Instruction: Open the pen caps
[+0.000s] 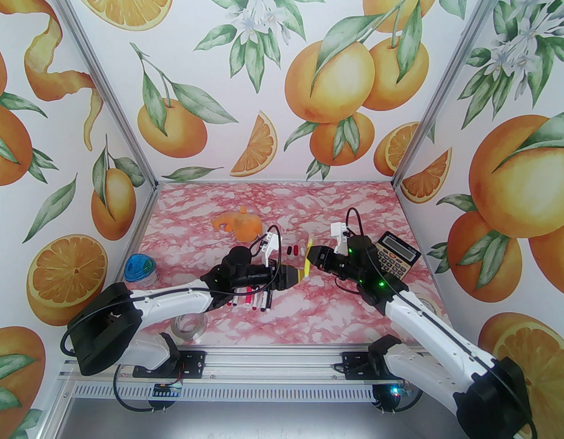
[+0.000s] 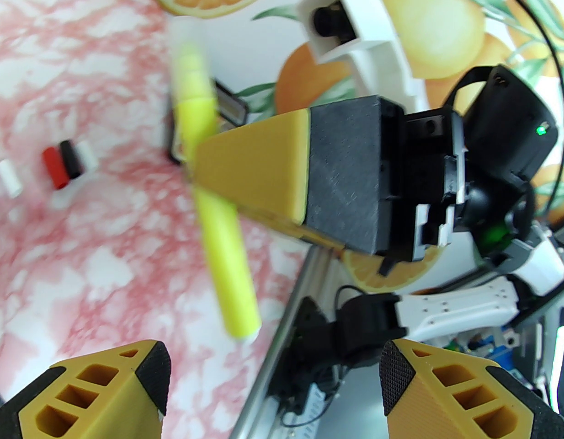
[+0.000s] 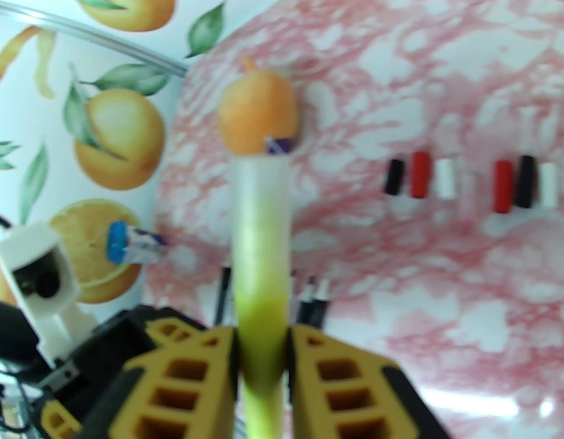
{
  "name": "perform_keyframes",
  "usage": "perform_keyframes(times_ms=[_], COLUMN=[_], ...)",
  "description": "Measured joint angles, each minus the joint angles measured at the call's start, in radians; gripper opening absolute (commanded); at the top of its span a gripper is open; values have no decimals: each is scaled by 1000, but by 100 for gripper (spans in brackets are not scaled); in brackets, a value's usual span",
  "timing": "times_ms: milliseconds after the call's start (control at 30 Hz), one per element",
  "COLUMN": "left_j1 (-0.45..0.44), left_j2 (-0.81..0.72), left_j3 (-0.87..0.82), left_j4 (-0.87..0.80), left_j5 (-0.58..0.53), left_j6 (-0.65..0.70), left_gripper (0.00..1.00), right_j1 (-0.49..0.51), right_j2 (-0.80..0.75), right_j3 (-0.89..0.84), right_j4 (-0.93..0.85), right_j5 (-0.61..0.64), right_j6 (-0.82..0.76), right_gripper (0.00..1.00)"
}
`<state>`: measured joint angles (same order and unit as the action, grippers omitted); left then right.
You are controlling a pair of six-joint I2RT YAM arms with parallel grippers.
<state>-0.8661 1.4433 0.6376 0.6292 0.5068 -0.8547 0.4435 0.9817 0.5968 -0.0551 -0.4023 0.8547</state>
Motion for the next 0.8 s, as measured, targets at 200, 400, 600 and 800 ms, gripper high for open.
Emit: perform_keyframes(times_ms=[200, 400, 600, 800], left_j1=[28, 30, 33, 35], left_j2=[56, 61, 61, 61], left_j3=[-4, -8, -10, -12], left_j4=[110, 142, 151, 149], left_j5=[47, 66, 71, 72], left_j6=[-77, -108, -109, -103], left_gripper=[63, 46, 34, 25], right_j1=[29, 36, 41, 47], right_j2=[1, 7, 23, 23], right_j3=[-16, -39, -53, -55], right_j4=[112, 193, 230, 248], right_j5=[-58, -93, -105, -109], right_j6=[59, 96, 108, 111], right_gripper=[25, 25, 26, 27])
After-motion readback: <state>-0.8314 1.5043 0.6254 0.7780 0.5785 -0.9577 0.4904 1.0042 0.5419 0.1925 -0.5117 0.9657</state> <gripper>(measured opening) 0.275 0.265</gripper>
